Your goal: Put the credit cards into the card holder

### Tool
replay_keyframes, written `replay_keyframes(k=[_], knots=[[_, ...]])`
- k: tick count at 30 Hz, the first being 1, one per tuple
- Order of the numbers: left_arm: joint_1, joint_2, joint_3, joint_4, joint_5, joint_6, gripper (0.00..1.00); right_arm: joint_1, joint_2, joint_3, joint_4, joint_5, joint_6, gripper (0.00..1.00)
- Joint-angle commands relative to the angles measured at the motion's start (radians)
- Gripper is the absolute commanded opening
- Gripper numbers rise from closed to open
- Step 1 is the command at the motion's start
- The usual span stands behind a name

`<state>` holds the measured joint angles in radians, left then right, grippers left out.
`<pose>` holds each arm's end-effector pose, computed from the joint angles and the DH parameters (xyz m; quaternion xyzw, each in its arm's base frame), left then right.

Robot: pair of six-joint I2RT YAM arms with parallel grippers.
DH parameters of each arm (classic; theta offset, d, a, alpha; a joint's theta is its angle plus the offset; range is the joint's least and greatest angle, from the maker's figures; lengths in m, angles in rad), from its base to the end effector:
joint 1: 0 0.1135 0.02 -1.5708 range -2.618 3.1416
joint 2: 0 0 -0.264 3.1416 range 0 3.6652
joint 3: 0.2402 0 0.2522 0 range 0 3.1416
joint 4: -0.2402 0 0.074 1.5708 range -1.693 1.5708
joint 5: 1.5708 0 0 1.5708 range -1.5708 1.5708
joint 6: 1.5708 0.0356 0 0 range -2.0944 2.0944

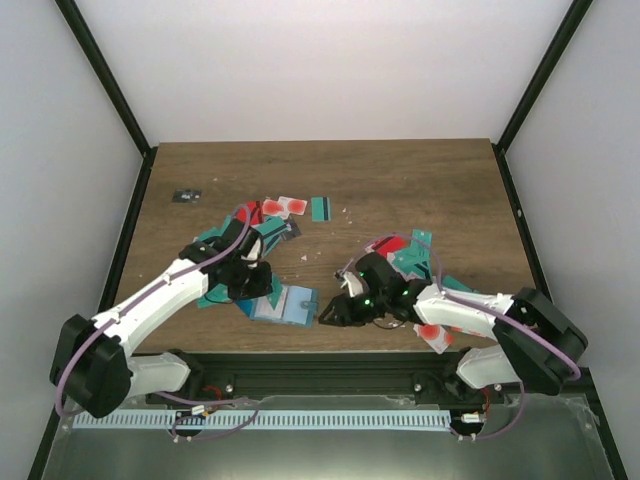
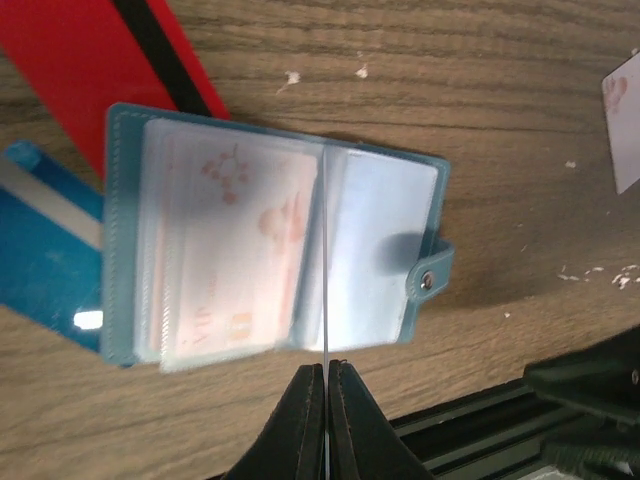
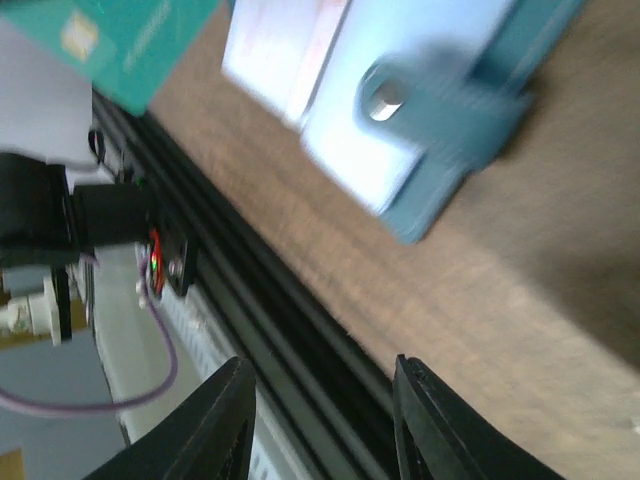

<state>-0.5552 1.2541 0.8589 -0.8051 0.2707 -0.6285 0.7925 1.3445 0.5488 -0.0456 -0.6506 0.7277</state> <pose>0.1872 -0.1273 0.2245 -0.0108 0.9742 -0.2119 0.0775 0.1554 0.1884 0.1615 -0.1426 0.8811 0.4493 0.0393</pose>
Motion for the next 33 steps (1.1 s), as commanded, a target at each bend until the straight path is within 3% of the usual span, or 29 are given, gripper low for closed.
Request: replay_keyframes(k=[1, 8, 15, 23, 33], knots=[[-0.001, -0.043, 0.031, -0.156, -0.060, 0.041, 0.04, 0.145, 0.013, 0.053, -0.033, 0.025, -0.016, 0.40], [0.001, -0.082, -0.008, -0.082, -0.016, 0.022, 0.04, 0.248, 0.201, 0.147, 0.001, 0.119, -0.020, 0.39], [0.012, -0.059, -0.042, 0.046, 0.021, -0.006, 0.04, 0.245, 0.334, 0.191, 0.021, 0.206, -0.042, 0.38], [0.032, -0.058, -0.069, 0.110, 0.018, -0.017, 0.04, 0.188, 0.369, 0.221, -0.042, 0.323, -0.015, 0.37], [0.061, -0.114, -0.214, 0.319, 0.099, -0.150, 0.04, 0.146, 0.290, 0.192, -0.020, 0.112, -0.177, 0.36]])
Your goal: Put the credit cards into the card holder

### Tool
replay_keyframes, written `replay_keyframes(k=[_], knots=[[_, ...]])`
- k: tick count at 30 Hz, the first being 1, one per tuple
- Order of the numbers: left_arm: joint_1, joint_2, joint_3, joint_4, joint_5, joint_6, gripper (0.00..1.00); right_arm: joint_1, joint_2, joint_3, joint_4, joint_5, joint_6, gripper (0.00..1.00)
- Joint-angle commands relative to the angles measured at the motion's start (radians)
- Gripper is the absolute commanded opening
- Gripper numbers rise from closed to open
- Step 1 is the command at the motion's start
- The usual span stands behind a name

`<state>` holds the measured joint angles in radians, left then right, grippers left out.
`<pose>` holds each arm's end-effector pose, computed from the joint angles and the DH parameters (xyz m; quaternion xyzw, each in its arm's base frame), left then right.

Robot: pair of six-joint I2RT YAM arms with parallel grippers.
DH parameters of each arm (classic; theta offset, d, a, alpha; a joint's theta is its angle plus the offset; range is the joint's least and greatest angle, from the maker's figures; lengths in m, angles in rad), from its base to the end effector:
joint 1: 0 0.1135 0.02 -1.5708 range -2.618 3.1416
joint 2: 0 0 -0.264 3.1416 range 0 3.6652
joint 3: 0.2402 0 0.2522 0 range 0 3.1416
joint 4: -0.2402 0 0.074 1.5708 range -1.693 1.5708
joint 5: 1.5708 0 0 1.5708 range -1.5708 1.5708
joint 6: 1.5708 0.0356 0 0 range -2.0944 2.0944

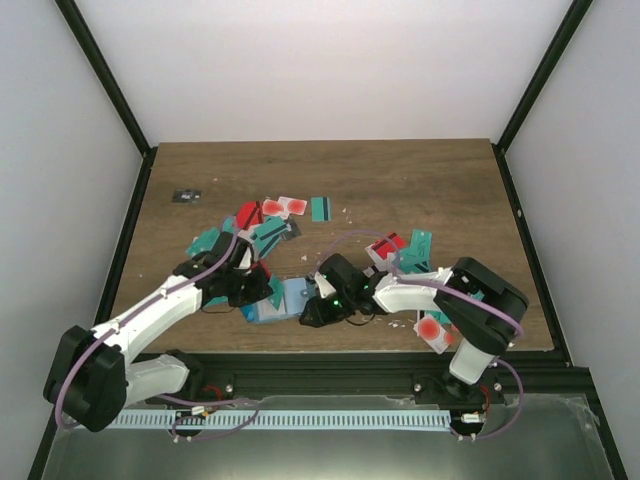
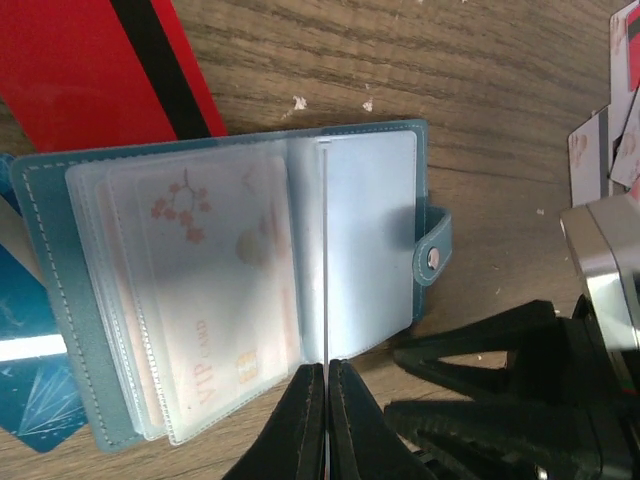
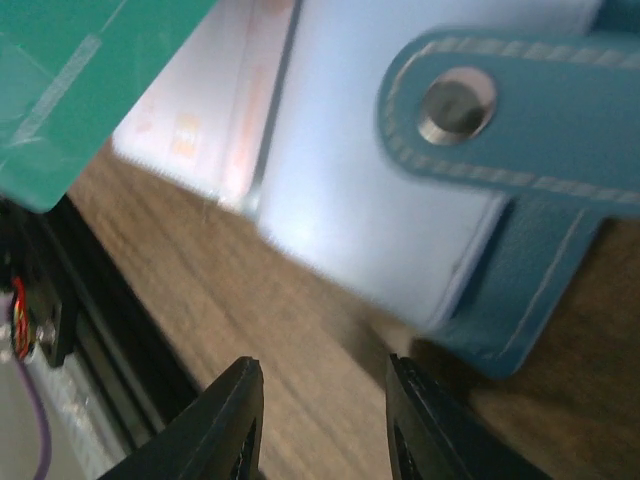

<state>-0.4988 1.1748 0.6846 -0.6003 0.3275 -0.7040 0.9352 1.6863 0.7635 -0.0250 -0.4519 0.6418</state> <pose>0.1809 -0.1116 0.1992 -0.0596 0.9572 -0.2633 0.1039 0.1703 0.2571 0.1305 -0.2035 0.9077 0.3622 0.0593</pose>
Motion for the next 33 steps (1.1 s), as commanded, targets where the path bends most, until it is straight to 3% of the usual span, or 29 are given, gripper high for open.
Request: replay_keyframes(k=[1, 9, 33], knots=[[0.006, -0.042, -0.052, 0.127, 0.042, -0.087, 0.04, 0.002, -0.077, -0.034, -0.050, -0.102, -0.101, 0.36], [0.013, -0.069, -0.117, 0.195, 0.044, -0.136, 0.04, -0.075, -0.192, -0.096, -0.030, -0.116, -0.024, 0.37], [0.013, -0.076, -0.165, 0.202, 0.032, -0.112, 0.04, -0.177, -0.137, -0.083, 0.041, -0.159, 0.037, 0.35]])
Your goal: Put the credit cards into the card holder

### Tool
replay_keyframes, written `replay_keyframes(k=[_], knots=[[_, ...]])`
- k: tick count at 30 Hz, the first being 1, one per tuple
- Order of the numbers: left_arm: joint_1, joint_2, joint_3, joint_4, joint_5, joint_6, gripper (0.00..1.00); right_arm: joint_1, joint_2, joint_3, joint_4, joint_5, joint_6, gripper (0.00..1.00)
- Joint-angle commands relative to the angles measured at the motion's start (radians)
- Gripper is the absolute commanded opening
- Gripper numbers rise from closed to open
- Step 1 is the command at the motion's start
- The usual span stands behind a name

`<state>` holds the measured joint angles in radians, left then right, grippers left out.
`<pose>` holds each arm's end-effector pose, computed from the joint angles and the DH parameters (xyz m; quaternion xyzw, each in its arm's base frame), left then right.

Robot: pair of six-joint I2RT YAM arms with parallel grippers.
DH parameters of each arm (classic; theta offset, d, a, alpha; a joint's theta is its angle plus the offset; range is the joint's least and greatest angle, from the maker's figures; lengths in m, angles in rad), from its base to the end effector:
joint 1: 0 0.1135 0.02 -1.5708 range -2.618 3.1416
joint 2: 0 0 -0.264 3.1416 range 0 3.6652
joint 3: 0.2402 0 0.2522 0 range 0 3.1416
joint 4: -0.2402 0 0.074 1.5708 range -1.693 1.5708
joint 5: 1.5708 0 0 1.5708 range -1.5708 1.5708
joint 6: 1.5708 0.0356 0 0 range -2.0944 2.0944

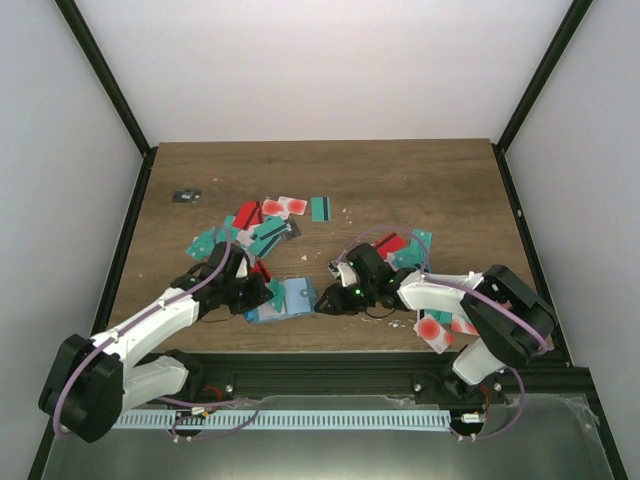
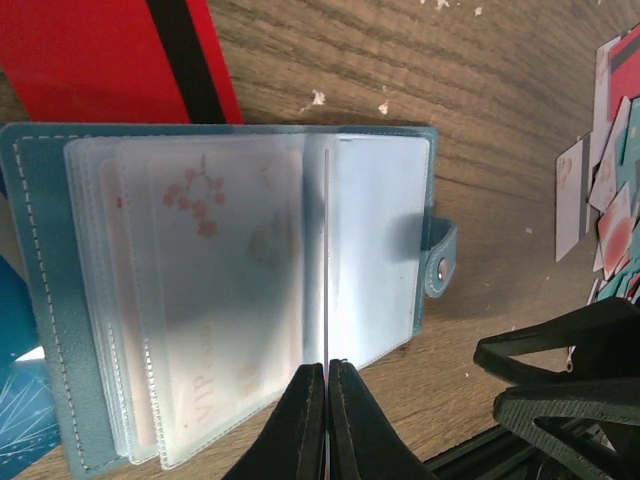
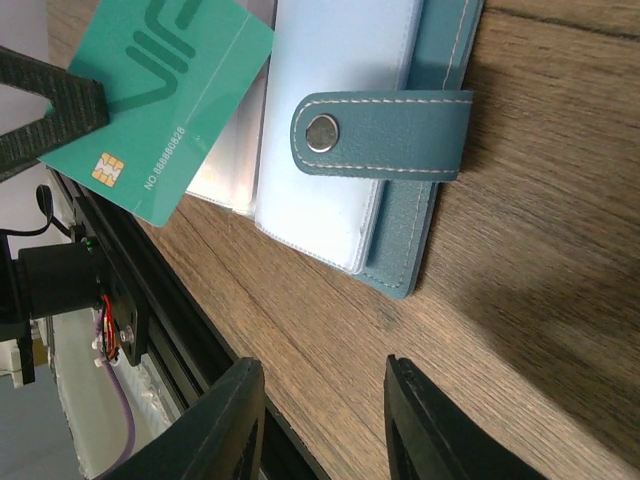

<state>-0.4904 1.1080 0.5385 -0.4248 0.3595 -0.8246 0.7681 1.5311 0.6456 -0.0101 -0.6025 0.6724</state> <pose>0.1699 -0.1049 0.1782 -0.1068 0.9386 -0.3066 0.1166 0.1842 0.2060 0.1450 -0.1413 0.8953 0.4191 0.0531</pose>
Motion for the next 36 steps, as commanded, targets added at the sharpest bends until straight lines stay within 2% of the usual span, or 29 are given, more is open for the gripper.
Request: replay_keyframes(k=[1, 36], knots=[[0.006, -0.008, -0.022, 0.032, 0.002, 0.007, 0.04, -0.010, 0.020, 0.035, 0.030, -0.008, 0.007, 0.35], [0.004, 0.046, -0.172, 0.312, 0.094, 0.030, 0.04, -0.080, 0.303, 0.191, 0.093, -0.065, 0.000, 0.31]])
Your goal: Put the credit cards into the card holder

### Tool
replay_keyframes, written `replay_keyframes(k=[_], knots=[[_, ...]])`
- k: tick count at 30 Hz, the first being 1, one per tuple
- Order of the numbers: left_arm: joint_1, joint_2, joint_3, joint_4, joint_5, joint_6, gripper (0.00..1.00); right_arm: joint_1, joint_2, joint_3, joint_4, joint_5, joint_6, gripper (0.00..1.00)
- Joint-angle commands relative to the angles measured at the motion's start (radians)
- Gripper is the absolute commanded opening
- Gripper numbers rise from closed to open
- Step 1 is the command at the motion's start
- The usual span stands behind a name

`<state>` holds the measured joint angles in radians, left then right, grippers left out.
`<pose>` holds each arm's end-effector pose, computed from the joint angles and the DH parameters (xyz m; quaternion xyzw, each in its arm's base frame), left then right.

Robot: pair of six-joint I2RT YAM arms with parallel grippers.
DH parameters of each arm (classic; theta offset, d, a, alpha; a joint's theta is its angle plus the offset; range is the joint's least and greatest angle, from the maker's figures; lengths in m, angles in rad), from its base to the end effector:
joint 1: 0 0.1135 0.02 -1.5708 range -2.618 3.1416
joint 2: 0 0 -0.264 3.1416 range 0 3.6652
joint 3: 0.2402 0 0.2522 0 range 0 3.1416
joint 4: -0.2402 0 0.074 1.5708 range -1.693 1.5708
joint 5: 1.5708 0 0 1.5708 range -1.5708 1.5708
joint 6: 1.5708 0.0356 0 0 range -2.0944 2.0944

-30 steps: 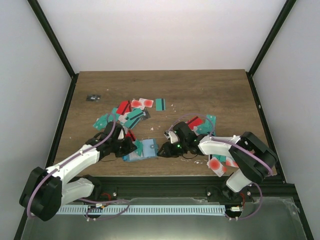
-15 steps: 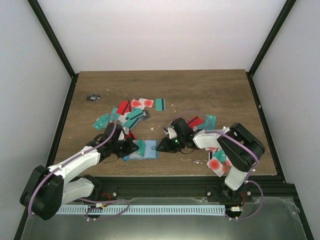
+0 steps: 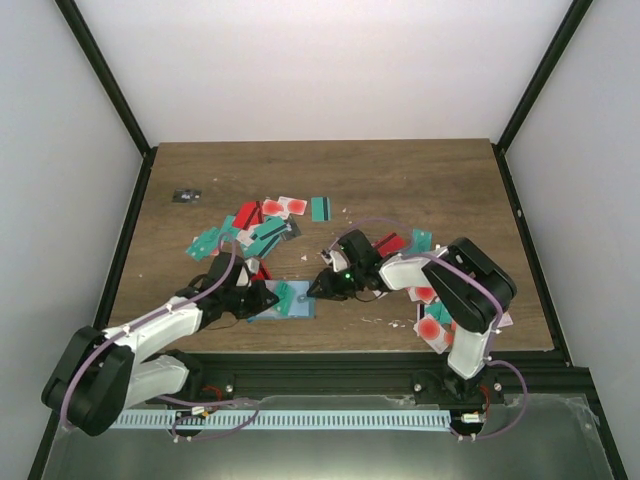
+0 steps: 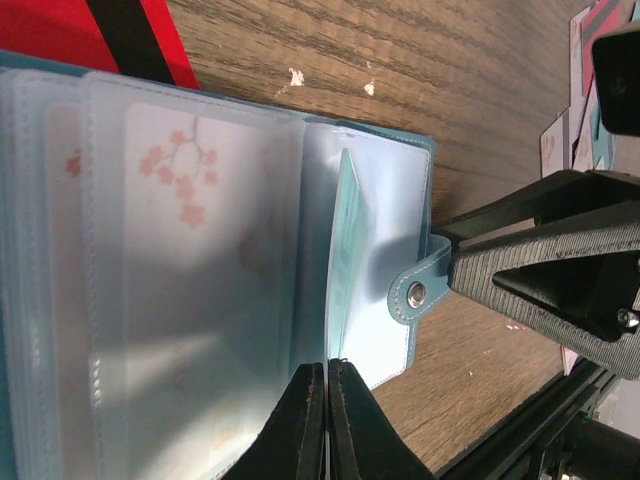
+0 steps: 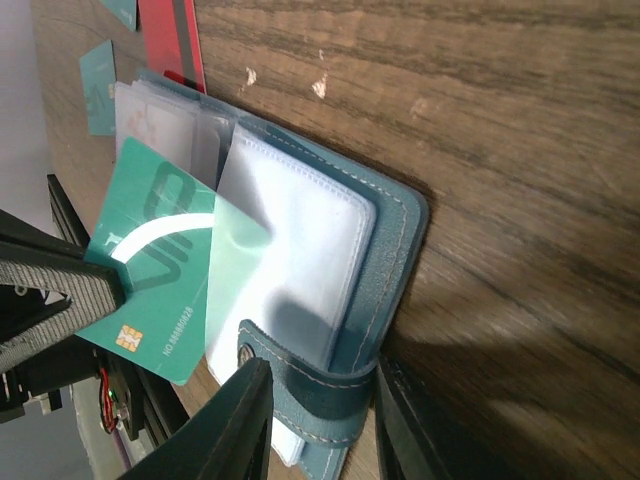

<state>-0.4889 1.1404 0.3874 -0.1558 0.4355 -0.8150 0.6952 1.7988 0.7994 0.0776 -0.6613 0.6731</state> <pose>0.1650 -0.1048 0.1459 -0.0806 0.9225 -0.3549 0.1283 0.2351 0.2245 0.1157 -0.1134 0.8953 0.4291 0.0392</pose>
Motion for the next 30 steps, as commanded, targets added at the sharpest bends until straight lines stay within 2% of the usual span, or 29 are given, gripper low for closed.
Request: replay_keyframes(k=[1, 16, 30], knots=[[0.003, 0.018, -0.021, 0.049, 0.020, 0.024, 0.04, -0.006, 0.040, 0.041, 0.004, -0.010, 0.000, 0.31], [0.003, 0.006, -0.089, 0.159, -0.055, -0.017, 0.04, -0.008, 0.047, -0.004, 0.045, -0.070, 0.053, 0.31], [0.000, 0.095, -0.115, 0.314, -0.053, -0.064, 0.04, -0.008, 0.043, -0.028, 0.063, -0.099, 0.082, 0.31]])
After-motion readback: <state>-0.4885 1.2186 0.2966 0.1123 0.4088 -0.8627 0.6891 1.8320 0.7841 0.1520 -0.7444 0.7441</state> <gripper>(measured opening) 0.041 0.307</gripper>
